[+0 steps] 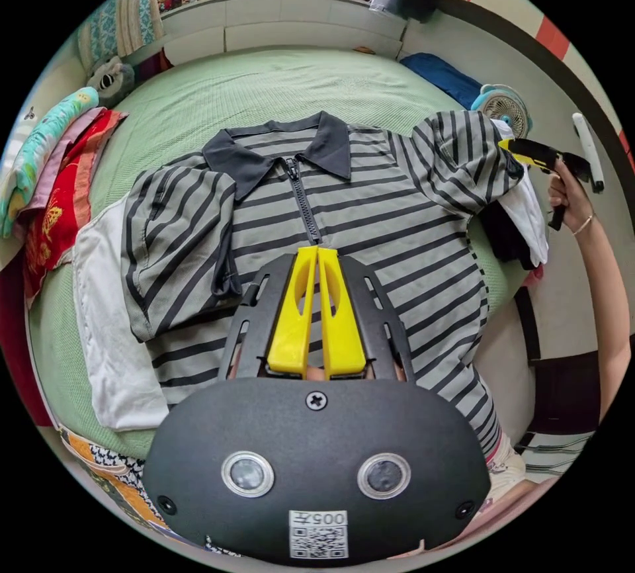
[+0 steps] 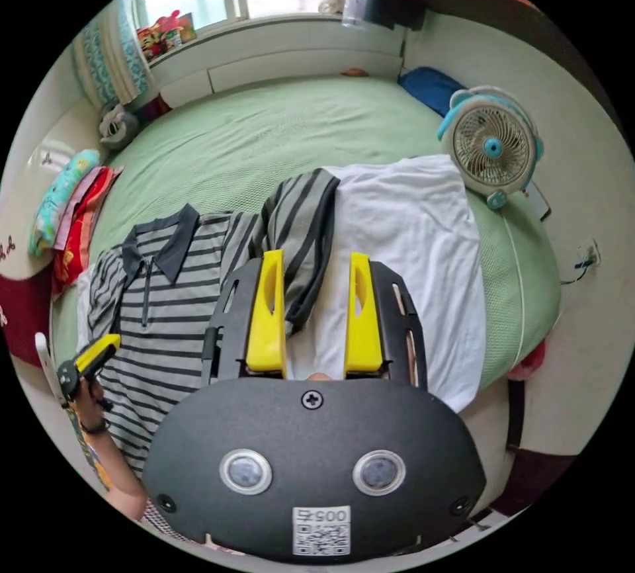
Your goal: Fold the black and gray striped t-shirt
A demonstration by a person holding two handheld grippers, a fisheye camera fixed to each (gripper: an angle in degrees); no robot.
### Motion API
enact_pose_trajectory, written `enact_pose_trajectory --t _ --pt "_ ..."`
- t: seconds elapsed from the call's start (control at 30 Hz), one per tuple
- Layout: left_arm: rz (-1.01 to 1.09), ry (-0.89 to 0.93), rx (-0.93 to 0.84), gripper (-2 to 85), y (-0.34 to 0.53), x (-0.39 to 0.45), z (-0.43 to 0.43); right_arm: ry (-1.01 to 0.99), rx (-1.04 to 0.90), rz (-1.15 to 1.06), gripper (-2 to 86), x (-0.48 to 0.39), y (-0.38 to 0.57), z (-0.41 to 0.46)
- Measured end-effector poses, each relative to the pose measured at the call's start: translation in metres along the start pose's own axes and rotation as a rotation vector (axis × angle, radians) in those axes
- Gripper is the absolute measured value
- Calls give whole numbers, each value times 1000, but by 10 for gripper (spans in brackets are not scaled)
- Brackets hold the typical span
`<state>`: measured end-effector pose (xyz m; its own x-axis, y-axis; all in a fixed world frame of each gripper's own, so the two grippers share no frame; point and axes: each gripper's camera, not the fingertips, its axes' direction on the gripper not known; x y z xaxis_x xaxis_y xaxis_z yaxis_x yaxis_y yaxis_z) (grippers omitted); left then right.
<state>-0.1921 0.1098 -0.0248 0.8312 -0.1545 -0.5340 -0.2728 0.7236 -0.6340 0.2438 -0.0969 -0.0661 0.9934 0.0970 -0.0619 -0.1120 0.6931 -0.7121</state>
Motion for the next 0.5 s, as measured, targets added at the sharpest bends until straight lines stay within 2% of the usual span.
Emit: enact_pose_trajectory --t 0.1,0.17,0.23,0.33,0.5 --pt "35 -20 0 -5 -4 3 1 -2 35 42 77 5 2 3" --pt "38 -37 -9 -6 -5 1 4 26 71 9 18 -1 5 -1" --pt "13 -34 -28 -6 -6 -4 8 28 87 -20 -4 -8 3 -5" --pt "-10 2 -14 -6 -6 -9 7 7 129 -62 -14 -29 -4 -20" --pt "-30 -6 -10 -6 -3 -13 6 -63 155 -268 -12 -115 -22 -32"
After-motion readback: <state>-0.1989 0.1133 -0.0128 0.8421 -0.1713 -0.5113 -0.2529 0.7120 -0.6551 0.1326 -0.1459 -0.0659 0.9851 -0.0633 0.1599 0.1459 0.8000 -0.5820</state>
